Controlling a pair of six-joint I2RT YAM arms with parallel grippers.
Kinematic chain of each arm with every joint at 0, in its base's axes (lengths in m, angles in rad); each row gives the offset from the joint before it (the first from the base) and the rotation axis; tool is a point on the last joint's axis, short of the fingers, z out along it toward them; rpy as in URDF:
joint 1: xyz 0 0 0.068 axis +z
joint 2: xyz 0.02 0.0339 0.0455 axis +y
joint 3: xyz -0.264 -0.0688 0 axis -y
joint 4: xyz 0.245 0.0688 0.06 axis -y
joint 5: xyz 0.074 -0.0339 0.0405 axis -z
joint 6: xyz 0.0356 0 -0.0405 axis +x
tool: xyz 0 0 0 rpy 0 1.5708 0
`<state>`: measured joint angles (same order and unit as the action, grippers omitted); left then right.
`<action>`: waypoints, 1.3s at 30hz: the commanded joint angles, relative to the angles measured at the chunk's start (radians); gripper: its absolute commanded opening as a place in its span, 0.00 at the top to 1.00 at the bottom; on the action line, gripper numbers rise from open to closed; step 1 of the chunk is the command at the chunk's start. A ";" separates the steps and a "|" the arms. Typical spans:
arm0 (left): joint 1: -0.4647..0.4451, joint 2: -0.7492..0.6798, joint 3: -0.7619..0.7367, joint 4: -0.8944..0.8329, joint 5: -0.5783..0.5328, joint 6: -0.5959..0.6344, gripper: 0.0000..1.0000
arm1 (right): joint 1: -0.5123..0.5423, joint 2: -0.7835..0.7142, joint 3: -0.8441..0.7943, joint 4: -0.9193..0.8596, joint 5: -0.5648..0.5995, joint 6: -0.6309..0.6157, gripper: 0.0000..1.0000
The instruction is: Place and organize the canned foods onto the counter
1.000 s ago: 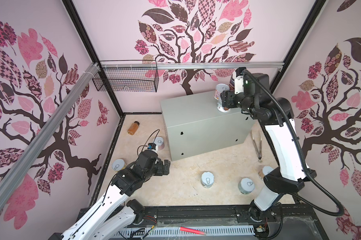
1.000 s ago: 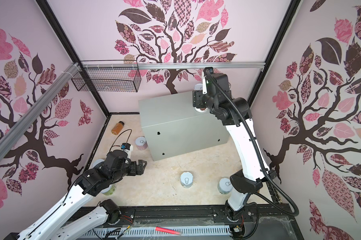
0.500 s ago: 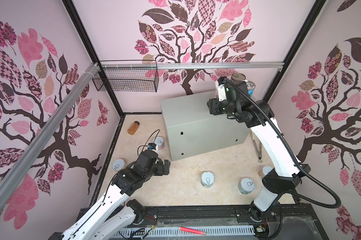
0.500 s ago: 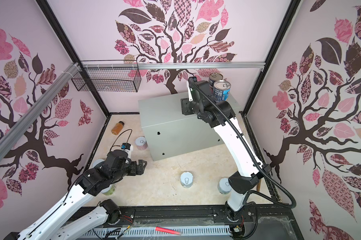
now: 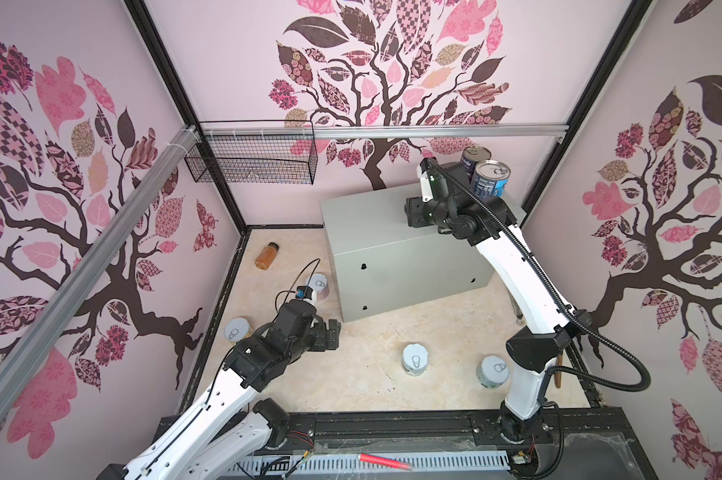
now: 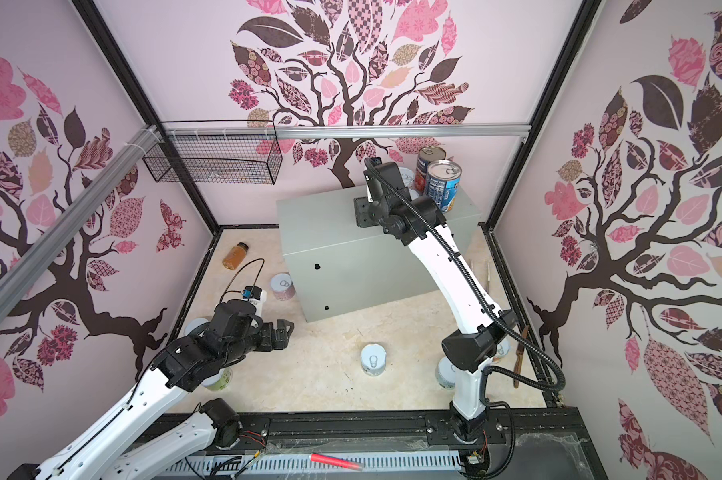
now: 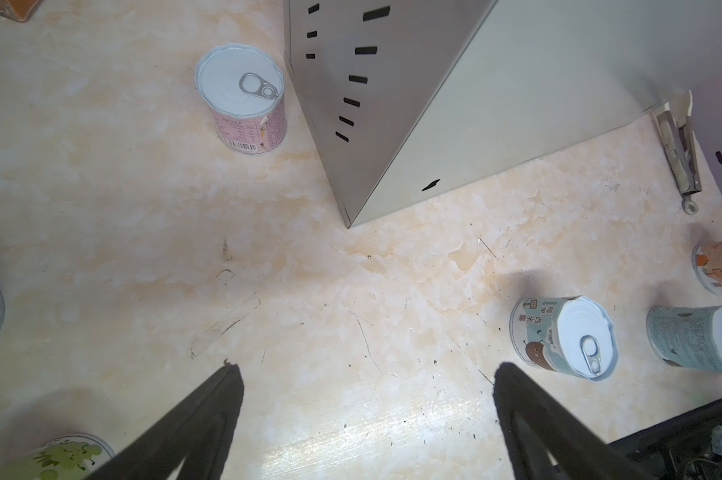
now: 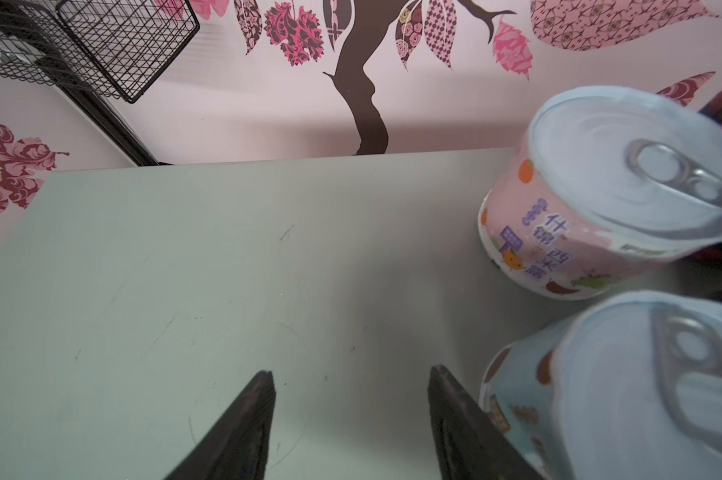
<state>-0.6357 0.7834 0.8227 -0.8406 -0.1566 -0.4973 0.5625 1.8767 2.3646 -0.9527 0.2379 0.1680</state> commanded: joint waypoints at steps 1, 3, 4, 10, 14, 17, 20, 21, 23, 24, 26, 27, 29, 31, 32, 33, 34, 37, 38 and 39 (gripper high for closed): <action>-0.004 -0.008 -0.022 0.006 -0.015 0.008 0.02 | -0.025 0.023 0.037 -0.005 0.000 -0.004 0.38; -0.004 -0.010 -0.022 0.006 -0.016 0.008 0.02 | -0.041 0.023 0.038 -0.004 -0.009 -0.006 0.38; -0.004 -0.009 -0.022 0.006 -0.016 0.008 0.02 | -0.049 0.022 0.039 -0.005 -0.017 -0.005 0.38; -0.004 -0.009 -0.021 0.006 -0.017 0.007 0.02 | -0.074 0.028 0.041 -0.002 -0.064 -0.012 0.38; -0.004 -0.007 -0.021 0.006 -0.017 0.008 0.02 | -0.075 0.035 0.048 0.000 -0.093 -0.010 0.37; -0.004 -0.007 -0.022 0.005 -0.017 0.007 0.02 | -0.074 0.038 0.062 0.001 -0.113 -0.006 0.37; -0.004 -0.007 -0.022 0.005 -0.018 0.007 0.02 | -0.056 0.029 0.061 0.022 -0.113 -0.024 0.37; -0.004 -0.007 -0.022 0.005 -0.019 0.007 0.02 | -0.047 0.028 0.060 0.029 -0.098 -0.035 0.36; -0.004 -0.006 -0.022 0.006 -0.018 0.006 0.02 | -0.025 0.030 0.065 0.046 -0.073 -0.047 0.36; -0.003 -0.006 -0.022 0.006 -0.017 0.007 0.02 | -0.020 0.032 0.064 0.057 -0.072 -0.046 0.37; -0.003 -0.004 -0.022 0.005 -0.017 0.006 0.02 | -0.010 0.039 0.065 0.088 -0.064 -0.034 0.37; -0.002 -0.005 -0.022 0.003 -0.018 0.007 0.02 | -0.009 0.044 0.065 0.103 -0.055 -0.028 0.37; -0.003 -0.006 -0.021 0.004 -0.020 0.006 0.02 | -0.007 0.055 0.057 0.147 -0.035 -0.012 0.37; -0.003 -0.006 -0.022 0.004 -0.022 0.006 0.02 | -0.007 0.067 0.044 0.199 -0.030 0.000 0.37; -0.003 -0.009 -0.022 0.004 -0.021 0.005 0.02 | -0.006 0.074 0.041 0.223 -0.028 0.007 0.37; -0.003 -0.009 -0.022 0.003 -0.022 0.005 0.02 | -0.007 0.082 0.043 0.242 -0.029 0.012 0.37; -0.003 -0.009 -0.022 0.004 -0.023 0.005 0.02 | -0.007 0.095 0.049 0.258 -0.028 0.016 0.38; -0.002 -0.008 -0.022 0.003 -0.025 0.005 0.02 | -0.006 0.138 0.090 0.280 -0.021 0.032 0.38; -0.002 -0.011 -0.022 0.002 -0.024 0.006 0.02 | -0.006 0.150 0.102 0.287 -0.019 0.037 0.38; -0.003 -0.010 -0.021 0.002 -0.024 0.005 0.02 | -0.007 0.163 0.111 0.299 -0.018 0.041 0.38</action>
<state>-0.6357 0.7834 0.8227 -0.8410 -0.1730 -0.4973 0.5556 1.9911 2.4264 -0.7094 0.1974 0.1837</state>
